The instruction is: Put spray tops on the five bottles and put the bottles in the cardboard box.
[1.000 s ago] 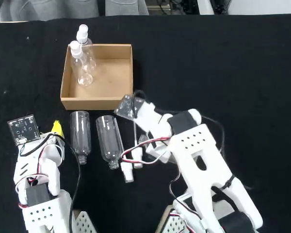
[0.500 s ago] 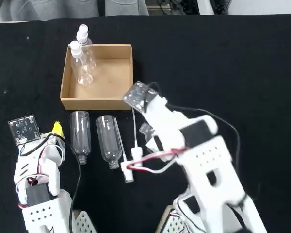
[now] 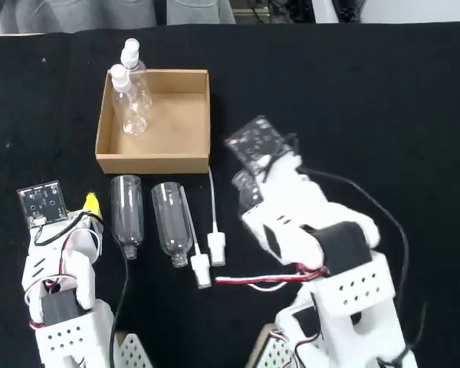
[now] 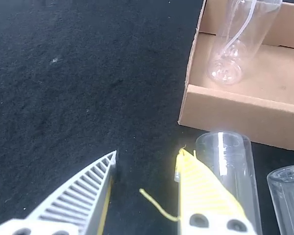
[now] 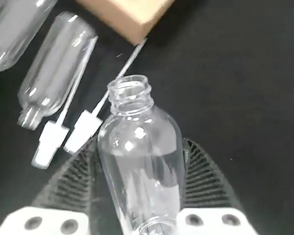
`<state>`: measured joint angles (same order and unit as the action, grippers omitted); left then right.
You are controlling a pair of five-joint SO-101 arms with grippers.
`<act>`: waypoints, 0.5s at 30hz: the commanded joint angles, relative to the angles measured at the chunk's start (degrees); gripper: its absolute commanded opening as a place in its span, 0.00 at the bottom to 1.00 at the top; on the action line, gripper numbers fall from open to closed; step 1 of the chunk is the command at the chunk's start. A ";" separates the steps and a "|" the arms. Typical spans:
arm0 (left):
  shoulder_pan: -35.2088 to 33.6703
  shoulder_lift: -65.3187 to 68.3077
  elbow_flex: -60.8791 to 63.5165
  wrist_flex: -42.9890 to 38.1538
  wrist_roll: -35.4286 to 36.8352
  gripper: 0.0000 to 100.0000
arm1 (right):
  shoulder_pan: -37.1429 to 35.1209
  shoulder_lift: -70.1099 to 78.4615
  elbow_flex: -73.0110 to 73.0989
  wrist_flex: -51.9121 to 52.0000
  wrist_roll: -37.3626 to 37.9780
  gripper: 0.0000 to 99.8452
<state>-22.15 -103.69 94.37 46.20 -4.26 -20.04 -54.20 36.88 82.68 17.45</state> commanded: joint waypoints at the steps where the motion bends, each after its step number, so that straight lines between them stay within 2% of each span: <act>1: 0.84 -0.79 -0.75 0.44 -0.53 0.18 | 6.07 -6.73 5.32 -7.47 -1.76 0.07; 8: 0.84 -0.79 -0.75 0.00 -0.53 0.18 | 14.59 -14.99 15.87 -16.26 -2.55 0.07; 15: 0.92 -0.79 -1.27 0.00 -0.53 0.18 | 20.84 -18.95 21.67 -22.07 -8.00 0.07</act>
<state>-21.89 -103.69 94.37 46.20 -4.26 -3.78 -70.20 57.98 64.57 12.44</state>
